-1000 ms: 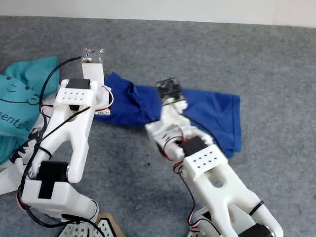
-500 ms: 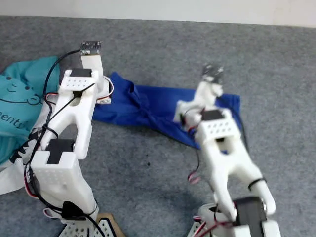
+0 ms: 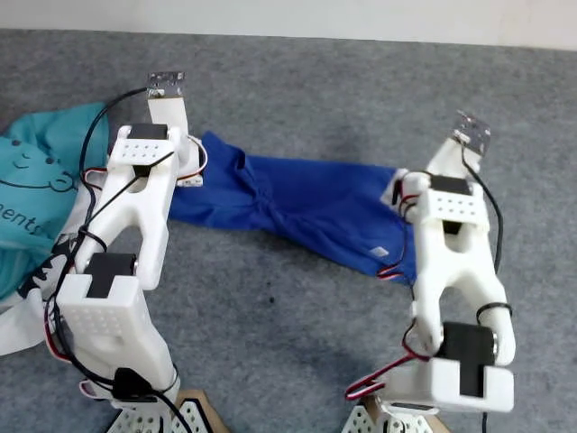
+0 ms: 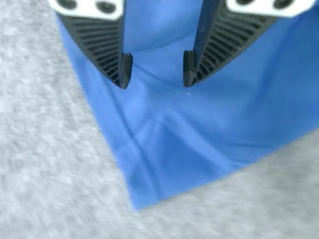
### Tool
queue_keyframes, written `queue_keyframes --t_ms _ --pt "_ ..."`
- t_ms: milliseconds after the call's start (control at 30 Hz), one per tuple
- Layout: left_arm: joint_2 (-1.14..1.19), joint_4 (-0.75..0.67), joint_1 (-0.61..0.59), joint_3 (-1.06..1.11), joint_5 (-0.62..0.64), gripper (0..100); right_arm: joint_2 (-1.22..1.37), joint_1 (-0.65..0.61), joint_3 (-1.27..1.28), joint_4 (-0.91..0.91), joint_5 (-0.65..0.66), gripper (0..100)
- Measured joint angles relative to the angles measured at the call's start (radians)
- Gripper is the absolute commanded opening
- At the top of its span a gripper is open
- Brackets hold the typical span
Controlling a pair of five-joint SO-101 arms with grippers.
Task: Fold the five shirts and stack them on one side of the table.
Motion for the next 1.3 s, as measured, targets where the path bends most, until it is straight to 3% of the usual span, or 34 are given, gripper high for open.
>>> queue_keyframes --t_ms 200,767,967,1300 --pt "0.0 -0.002 0.0 0.0 0.0 1 0.135 0.071 -0.021 0.008 0.0 18.4" --pt "0.0 -0.023 0.0 0.005 0.0 1 0.141 0.146 -0.043 0.037 0.04 18.6" --pt "0.0 -0.023 0.0 0.005 0.0 1 0.204 0.133 -0.084 0.034 0.061 29.6" --pt "0.0 -0.023 0.0 0.005 0.0 1 0.373 0.037 -0.262 0.158 0.112 29.6"
